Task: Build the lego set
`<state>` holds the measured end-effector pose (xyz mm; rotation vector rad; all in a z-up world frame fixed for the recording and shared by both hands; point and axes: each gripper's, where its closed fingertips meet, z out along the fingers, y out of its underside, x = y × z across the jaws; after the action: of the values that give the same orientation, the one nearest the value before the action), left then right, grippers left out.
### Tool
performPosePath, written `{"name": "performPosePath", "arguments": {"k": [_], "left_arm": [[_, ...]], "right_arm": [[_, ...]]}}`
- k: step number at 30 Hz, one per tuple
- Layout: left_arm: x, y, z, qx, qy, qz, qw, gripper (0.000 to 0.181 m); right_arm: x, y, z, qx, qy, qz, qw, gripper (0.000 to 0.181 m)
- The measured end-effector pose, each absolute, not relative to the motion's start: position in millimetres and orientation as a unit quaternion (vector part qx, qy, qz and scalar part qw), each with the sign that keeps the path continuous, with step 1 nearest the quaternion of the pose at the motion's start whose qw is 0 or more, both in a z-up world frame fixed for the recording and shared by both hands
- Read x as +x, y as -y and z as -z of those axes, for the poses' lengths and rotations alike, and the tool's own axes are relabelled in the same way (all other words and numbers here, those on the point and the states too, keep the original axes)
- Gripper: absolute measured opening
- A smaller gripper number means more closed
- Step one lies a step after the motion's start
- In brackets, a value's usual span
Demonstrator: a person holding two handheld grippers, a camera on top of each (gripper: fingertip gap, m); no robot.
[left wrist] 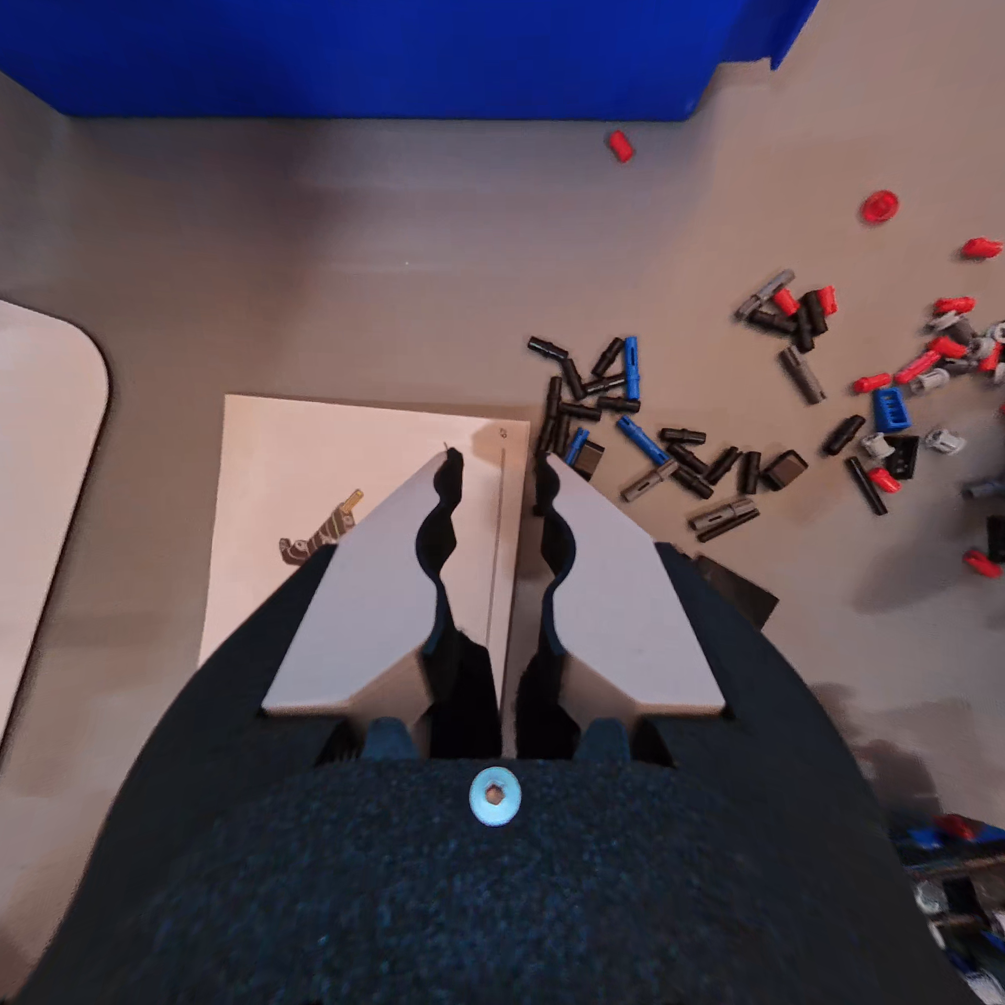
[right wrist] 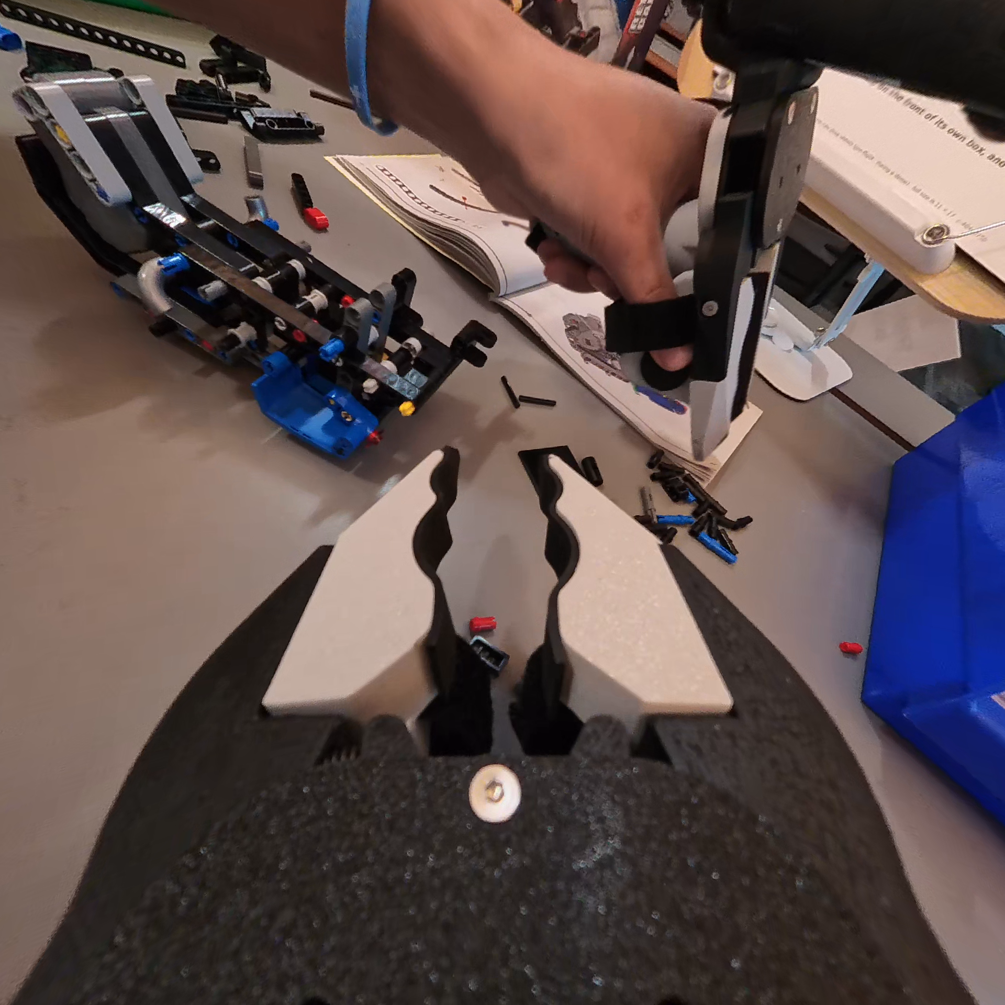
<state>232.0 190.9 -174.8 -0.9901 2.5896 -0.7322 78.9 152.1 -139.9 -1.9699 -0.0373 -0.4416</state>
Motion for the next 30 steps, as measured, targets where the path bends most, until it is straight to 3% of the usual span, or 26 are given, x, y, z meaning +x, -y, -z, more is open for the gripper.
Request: {"name": "performPosePath", "arguments": {"k": [9,13,30], "left_arm": [[236,-184,182,-0.347,-0.895,0.258,0.112,0.025],[233,-187,181,-0.337,-0.9,0.252,0.11,0.0],[215,-225,143,-0.387,-0.844,0.365,0.074,0.0]], "right_arm": [[77,-153,142,-0.829,0.023,0.188,0.526,0.029],[77,-153,143,-0.83,0.026,0.189,0.524,0.029],[77,-154,145,-0.834,0.03,0.193,0.517,0.029]]}}
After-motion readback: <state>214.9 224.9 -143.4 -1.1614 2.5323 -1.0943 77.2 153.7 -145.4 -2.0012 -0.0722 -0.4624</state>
